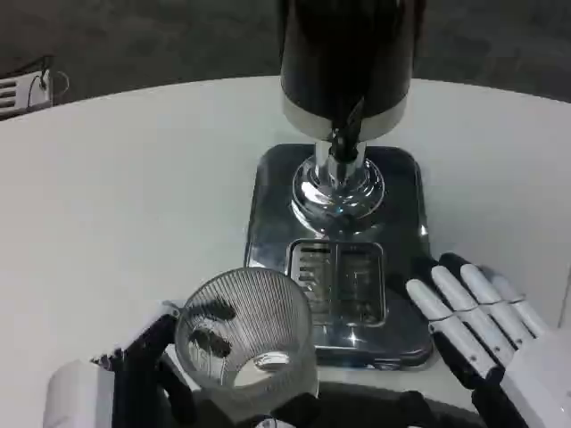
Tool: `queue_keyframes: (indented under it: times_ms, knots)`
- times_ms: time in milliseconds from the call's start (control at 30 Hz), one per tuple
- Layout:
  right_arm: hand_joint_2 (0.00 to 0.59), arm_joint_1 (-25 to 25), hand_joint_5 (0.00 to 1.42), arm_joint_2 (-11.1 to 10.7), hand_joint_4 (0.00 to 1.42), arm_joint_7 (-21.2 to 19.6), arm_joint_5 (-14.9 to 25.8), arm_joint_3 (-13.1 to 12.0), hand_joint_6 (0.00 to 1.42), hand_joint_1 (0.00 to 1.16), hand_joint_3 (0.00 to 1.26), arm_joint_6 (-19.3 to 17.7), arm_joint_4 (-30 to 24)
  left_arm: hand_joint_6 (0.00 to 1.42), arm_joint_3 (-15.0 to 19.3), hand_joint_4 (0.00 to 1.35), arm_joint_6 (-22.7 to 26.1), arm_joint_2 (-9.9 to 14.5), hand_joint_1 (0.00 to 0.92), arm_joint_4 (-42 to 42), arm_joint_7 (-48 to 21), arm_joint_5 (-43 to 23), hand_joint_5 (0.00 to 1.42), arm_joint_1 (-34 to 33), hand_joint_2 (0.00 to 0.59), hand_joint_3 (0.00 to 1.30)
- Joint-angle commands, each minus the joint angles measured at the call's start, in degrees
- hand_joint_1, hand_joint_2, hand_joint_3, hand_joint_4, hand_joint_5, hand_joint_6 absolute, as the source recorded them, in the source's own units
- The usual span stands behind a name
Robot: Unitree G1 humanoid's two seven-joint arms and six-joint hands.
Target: Grasp the cup under the faucet to collect the drink, then remove the cup.
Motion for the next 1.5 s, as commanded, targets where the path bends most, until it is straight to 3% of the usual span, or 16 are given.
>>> queue_keyframes:
  times_ms: [33, 767, 1200, 1500]
  knots:
    - [0.534, 0.17, 0.0, -0.35, 0.01, 0.66, 0.77, -0.2, 0.05, 0.16, 0.07, -0.13, 0.0, 1.31, -0.11, 1.09, -0.71, -0.33, 0.673, 0.52, 0.19, -1.06, 1.14, 0.27, 0.0, 0.99]
    - [0.527, 0.03, 0.0, -0.28, 0.01, 0.82, 0.85, -0.35, 0.05, 0.16, 0.07, 0.32, 0.4, 1.29, 0.78, 1.09, -0.18, -0.47, 0.675, 2.24, 0.06, -1.13, 1.14, -2.71, 0.0, 0.99]
    - [0.527, 1.78, 0.0, 0.07, 0.01, 0.37, 0.97, -1.68, 0.05, 0.16, 0.07, 1.02, -0.28, 1.29, 4.37, 1.09, 1.2, 0.61, 0.675, 12.19, 0.79, -0.26, 1.14, -16.78, 0.0, 0.99]
    - [0.527, 3.01, 0.0, 0.02, 0.01, 0.0, 2.06, -3.86, 0.05, 0.16, 0.07, 0.8, -0.37, 1.29, 4.19, 1.09, 2.43, 1.65, 0.675, 23.69, 3.3, 0.68, 1.14, -26.89, 0.0, 0.99]
